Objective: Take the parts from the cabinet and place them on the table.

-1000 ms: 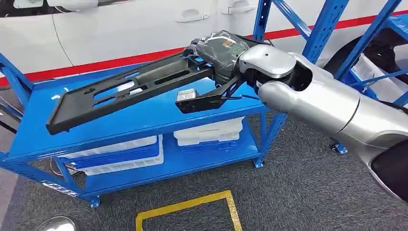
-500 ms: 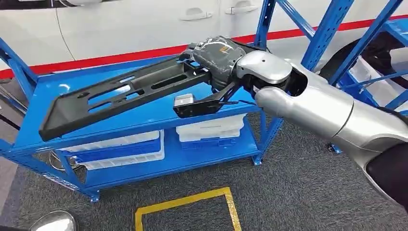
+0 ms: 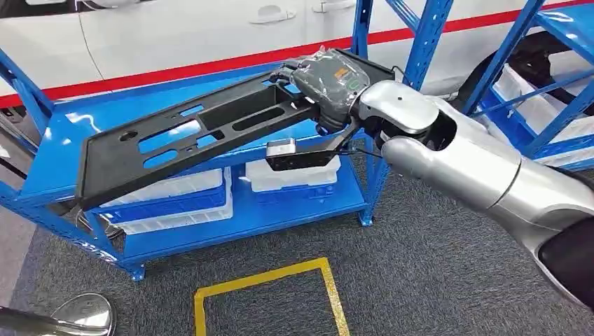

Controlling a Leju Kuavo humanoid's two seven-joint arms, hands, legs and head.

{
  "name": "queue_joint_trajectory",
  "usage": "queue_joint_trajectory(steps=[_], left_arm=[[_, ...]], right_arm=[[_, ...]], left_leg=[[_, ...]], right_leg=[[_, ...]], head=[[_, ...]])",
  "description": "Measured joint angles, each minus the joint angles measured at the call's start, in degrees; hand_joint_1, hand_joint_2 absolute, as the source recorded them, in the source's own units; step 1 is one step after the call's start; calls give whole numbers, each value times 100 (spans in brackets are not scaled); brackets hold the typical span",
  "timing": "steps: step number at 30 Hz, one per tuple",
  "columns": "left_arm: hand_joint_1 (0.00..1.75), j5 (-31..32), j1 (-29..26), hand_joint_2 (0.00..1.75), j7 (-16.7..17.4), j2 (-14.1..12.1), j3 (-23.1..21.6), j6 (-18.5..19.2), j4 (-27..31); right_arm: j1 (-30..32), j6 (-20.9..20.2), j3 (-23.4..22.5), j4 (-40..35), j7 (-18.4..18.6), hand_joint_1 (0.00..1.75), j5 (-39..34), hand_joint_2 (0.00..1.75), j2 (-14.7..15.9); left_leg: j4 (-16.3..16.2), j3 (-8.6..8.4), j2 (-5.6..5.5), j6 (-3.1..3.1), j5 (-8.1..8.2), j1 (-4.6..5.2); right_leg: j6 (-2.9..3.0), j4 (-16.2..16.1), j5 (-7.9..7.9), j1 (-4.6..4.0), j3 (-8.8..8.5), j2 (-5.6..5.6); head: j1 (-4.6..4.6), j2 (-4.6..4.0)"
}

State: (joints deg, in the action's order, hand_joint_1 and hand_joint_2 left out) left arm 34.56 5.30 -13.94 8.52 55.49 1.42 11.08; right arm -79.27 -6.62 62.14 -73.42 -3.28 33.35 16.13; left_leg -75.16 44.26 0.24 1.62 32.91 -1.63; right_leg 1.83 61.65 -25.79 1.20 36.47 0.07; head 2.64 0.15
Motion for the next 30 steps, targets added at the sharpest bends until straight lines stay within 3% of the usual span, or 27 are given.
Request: queue_joint_trajectory(steps=[1, 2, 4, 5, 6, 7, 9, 10, 11, 12, 13, 14, 15, 16, 17, 18, 19, 20, 21, 22, 23, 25, 26, 27, 29, 30], left_arm=[[0, 0, 3, 175, 0, 0, 0, 0, 0], [0, 15, 6, 175, 0, 0, 0, 0, 0], [0, -9, 8, 175, -4, 2, 0, -7, 0], [0, -35, 17, 175, -18, 0, 4, -4, 0], [0, -46, 31, 175, -37, -33, 11, 0, 2], [0, -50, 32, 175, -59, -37, 13, 9, 2], [0, -55, 28, 175, -83, -55, 22, 11, 2], [0, -55, 20, 175, -94, -55, 28, 11, 2], [0, -52, 23, 175, -96, -52, 35, 11, 2], [0, -50, 27, 175, -96, -52, 42, 11, 2], [0, -46, 23, 175, -94, -52, 52, 11, 2], [0, -37, 22, 175, -94, -52, 55, 7, 2], [0, -28, 17, 175, -92, -52, 59, 0, 2], [0, -17, 18, 175, -88, -52, 59, 0, 2], [0, 2, 17, 175, -83, -52, 59, 0, 2], [0, 11, 15, 175, -74, -52, 59, 0, 2], [0, 15, 14, 175, -70, -50, 61, 0, 2], [0, 15, 16, 175, -68, -50, 63, 0, 2], [0, 17, 16, 175, -68, -59, 66, -7, 4], [0, 24, 15, 175, -68, -57, 68, -7, 4], [0, 24, 14, 175, -79, -57, 68, -9, 4], [0, 37, -4, 175, -81, -57, 70, -9, 4], [0, 39, -17, 175, -81, -57, 70, -11, 4], [0, 42, -21, 175, -81, -52, 70, -7, 2], [0, 42, -19, 175, -83, -50, 70, -9, 2], [0, 42, -15, 175, -89, -59, 70, -9, 2]], right_arm=[[31, 20, -2, 0, -11, 175, 18, 175, 4], [86, 105, -15, -4, -33, 175, 136, 175, 7], [109, -213, -90, -44, 18, 175, 212, 175, 11], [46, -506, -109, -55, 79, 175, 78, 175, 9], [-26, -803, -125, -57, 103, 175, -108, 175, 2], [-112, -1048, -138, -52, 99, 175, -270, 175, 4], [-292, -1300, -129, -52, 50, 175, -561, 175, 2], [-339, -1344, -129, -50, 41, 175, -636, 175, 2], [-374, -1379, -129, -44, 39, 175, -660, 175, 39], [-426, -1386, -120, -48, 31, 175, -669, 175, 50], [-477, -1375, -100, -48, 33, 175, -664, 175, 52], [-515, -1359, -83, -48, 33, 175, -656, 175, 57], [-524, -1346, -68, -48, 33, 175, -649, 175, 74], [-523, -1329, -50, -48, 33, 175, -647, 175, 103], [-523, -1318, -33, -48, 33, 175, -647, 175, 118], [-524, -1300, -15, -48, 33, 175, -647, 175, 127], [-526, -1270, -4, -52, 33, 175, -647, 175, 127], [-528, -1237, 0, -61, 35, 175, -647, 175, 127], [-540, -1191, 2, -63, 37, 175, -647, 175, 140], [-521, -1152, 0, -94, 42, 175, -632, 175, 136], [-521, -1117, 11, -94, 42, 175, -629, 175, 146], [-514, -1075, 28, -94, 42, 175, -629, 175, 179], [-513, -1060, 48, -94, 42, 175, -629, 175, 181], [-511, -1058, 52, -94, 44, 175, -629, 175, 181], [-512, -1058, 52, -94, 44, 175, -629, 175, 181], [-505, -1058, 57, -94, 44, 175, -629, 175, 181]], left_leg=[[-235, -26, -1, -11, -25, 5], [-197, -173, -1, -42, -186, 15], [454, -755, -8, -167, -508, 80], [933, -1135, -15, -265, -498, 124], [1423, -1435, 4, -360, -231, 155], [1642, -1547, 2, -302, -219, 161], [1692, -1441, -3, -378, -364, 220], [1819, -1434, 3, -410, -498, 214], [1973, -1464, 62, -385, -653, 131], [2066, -1416, 51, -420, -775, 143], [2067, -1326, 79, -474, -854, 139], [2041, -1230, 80, -436, -929, 138], [2014, -1123, 79, -432, -990, 136], [1973, -1016, 76, -418, -1046, 128], [1923, -892, 77, -387, -1101, 110], [1860, -766, 78, -353, -1146, 90], [1779, -634, 82, -313, -1188, 59], [1684, -517, 85, -272, -1215, 37], [1596, -391, 83, -229, -1241, 51], [1537, -358, 83, -194, -1274, 50], [1543, -362, 70, -155, -1325, 63], [1625, -335, 54, -90, -1474, 43], [1624, -308, 42, -65, -1399, 10], [1487, -216, 38, -38, -1094, 10], [723, -39, 35, 7, -389, 8], [272, 39, 34, 21, -161, 8]], right_leg=[[3, 6, 70, -24, 95, 1], [8, 6, 135, -46, 177, -1], [7, 5, 265, -97, 323, 0], [8, 3, 327, -105, 374, -1], [-10, -6, 374, -118, 404, -6], [-39, -38, 440, -98, 408, -26], [-106, -161, 611, -42, 410, -43], [-144, -255, 698, -59, 404, -34], [-153, -243, 652, -66, 449, -3], [-182, -140, 329, -83, 505, -2], [-192, 177, -105, -69, 575, 0], [-216, 589, -443, -53, 634, -4], [-243, 1008, -622, -33, 679, -4], [-269, 1301, -618, -16, 682, -5], [-301, 1406, -459, 5, 607, -4], [-336, 1303, -257, 26, 443, -6], [-371, 1021, -75, 52, 174, -8], [-409, 630, -68, 81, -155, -13], [-451, 153, -420, 49, -458, -5], [-289, 28, -488, 3, -502, 29], [-267, 4, -465, 10, -458, 23], [-153, 14, -369, -11, -399, 23], [-89, -39, -271, 27, -355, 7], [-45, -68, -188, 22, -288, 5], [4, -78, -49, 16, -136, 2], [10, -75, 9, 8, -55, 3]], head=[[-2, 0], [-2, -2], [-2, -2], [-2, 0], [-4, 0], [-11, 0], [15, 0], [4, 0], [7, 0], [-2, -2], [0, 0], [-4, -2], [-2, 0], [-2, 0], [-2, 0], [-2, -2], [-2, 0], [-2, 0], [-13, 0], [27, 0], [5, 0], [0, 0], [4, -2], [4, -2], [9, 0], [9, 0]])
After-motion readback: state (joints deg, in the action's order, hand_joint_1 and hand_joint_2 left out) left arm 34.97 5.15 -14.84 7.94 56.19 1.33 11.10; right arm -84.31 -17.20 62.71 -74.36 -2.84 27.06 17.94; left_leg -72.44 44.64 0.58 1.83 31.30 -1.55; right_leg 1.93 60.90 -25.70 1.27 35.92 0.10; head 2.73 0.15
